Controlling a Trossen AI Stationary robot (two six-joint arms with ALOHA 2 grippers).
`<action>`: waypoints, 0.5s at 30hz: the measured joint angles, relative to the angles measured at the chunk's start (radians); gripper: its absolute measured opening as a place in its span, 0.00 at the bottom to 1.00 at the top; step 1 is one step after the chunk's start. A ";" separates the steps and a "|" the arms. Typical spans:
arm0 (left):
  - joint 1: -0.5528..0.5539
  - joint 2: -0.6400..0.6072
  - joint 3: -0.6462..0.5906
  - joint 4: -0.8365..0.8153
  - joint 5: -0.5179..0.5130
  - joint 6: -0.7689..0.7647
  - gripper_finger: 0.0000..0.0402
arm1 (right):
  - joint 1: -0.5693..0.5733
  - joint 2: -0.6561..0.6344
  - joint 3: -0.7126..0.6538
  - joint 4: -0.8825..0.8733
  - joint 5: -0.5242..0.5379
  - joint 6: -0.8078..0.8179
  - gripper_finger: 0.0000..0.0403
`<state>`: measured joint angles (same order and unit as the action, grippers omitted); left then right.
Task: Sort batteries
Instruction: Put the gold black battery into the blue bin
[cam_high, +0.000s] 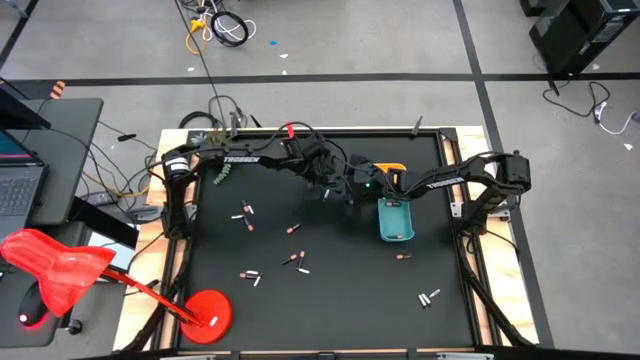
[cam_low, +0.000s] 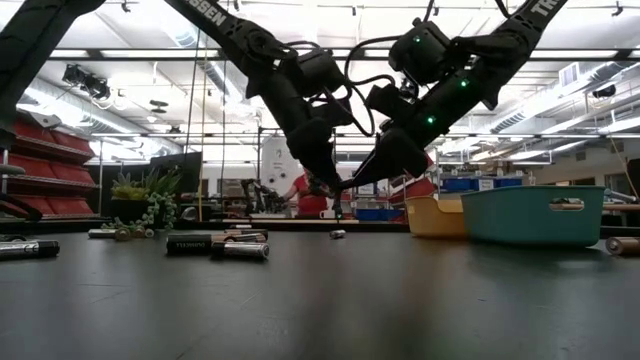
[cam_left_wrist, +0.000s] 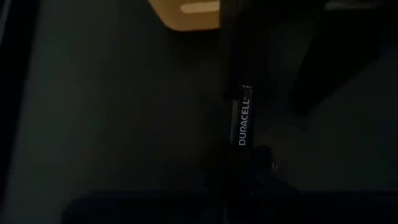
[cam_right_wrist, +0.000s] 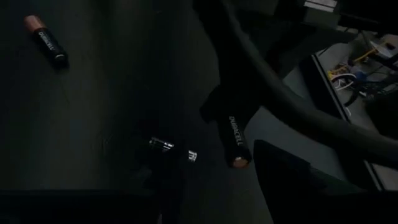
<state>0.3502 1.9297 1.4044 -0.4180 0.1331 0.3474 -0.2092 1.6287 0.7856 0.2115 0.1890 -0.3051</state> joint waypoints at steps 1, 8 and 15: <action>-0.004 0.000 0.000 0.004 0.000 0.007 0.00 | 0.000 0.000 0.000 0.000 0.000 0.000 0.47; -0.021 0.000 0.000 0.022 0.004 0.047 0.00 | 0.000 0.000 0.000 0.000 -0.007 -0.001 0.43; -0.032 0.000 0.000 0.042 0.002 0.087 0.00 | 0.000 0.000 0.000 -0.020 -0.009 -0.001 0.37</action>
<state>0.3183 1.9297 1.4044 -0.3763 0.1352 0.4347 -0.2089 1.6287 0.7860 0.1917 0.1800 -0.3065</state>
